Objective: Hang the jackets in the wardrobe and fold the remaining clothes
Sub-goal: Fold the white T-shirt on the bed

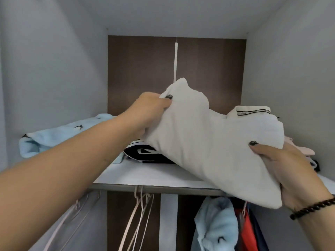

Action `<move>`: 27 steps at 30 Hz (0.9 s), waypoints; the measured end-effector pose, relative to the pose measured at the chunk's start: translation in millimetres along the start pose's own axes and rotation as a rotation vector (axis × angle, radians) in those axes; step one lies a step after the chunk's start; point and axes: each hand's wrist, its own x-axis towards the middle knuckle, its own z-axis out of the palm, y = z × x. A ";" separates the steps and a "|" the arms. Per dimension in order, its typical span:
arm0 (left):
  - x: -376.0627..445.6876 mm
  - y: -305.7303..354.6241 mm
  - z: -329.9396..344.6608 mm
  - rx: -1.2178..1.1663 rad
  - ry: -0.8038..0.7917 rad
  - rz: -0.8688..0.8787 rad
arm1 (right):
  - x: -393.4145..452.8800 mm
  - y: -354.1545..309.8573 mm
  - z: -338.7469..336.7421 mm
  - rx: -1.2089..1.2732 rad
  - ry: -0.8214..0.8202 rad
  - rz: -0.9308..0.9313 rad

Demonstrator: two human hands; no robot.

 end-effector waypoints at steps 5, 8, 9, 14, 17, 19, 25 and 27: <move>70.6 18.6 38.9 0.113 -0.003 0.078 | 39.5 -9.9 -14.1 -0.051 -0.011 0.055; 107.9 30.3 67.7 0.158 -0.027 0.105 | 58.3 -16.3 -29.9 -0.037 -0.025 0.081; 118.6 34.6 77.8 0.181 -0.033 0.112 | 64.2 -17.7 -35.3 -0.017 -0.023 0.084; 165.6 59.4 132.4 0.435 -0.116 0.194 | 89.5 -21.5 -60.5 0.133 -0.013 0.082; 189.7 71.8 169.1 0.581 -0.127 0.283 | 101.6 -17.4 -73.0 0.170 0.036 0.045; 199.0 75.0 185.8 0.628 -0.110 0.333 | 105.0 -15.7 -74.5 0.189 0.067 0.013; 212.7 60.6 261.6 0.735 -0.209 0.377 | 111.1 3.4 -99.2 -0.409 0.317 -0.157; 213.8 44.7 282.4 0.800 -0.253 0.392 | 109.3 8.9 -101.0 -0.627 0.330 -0.174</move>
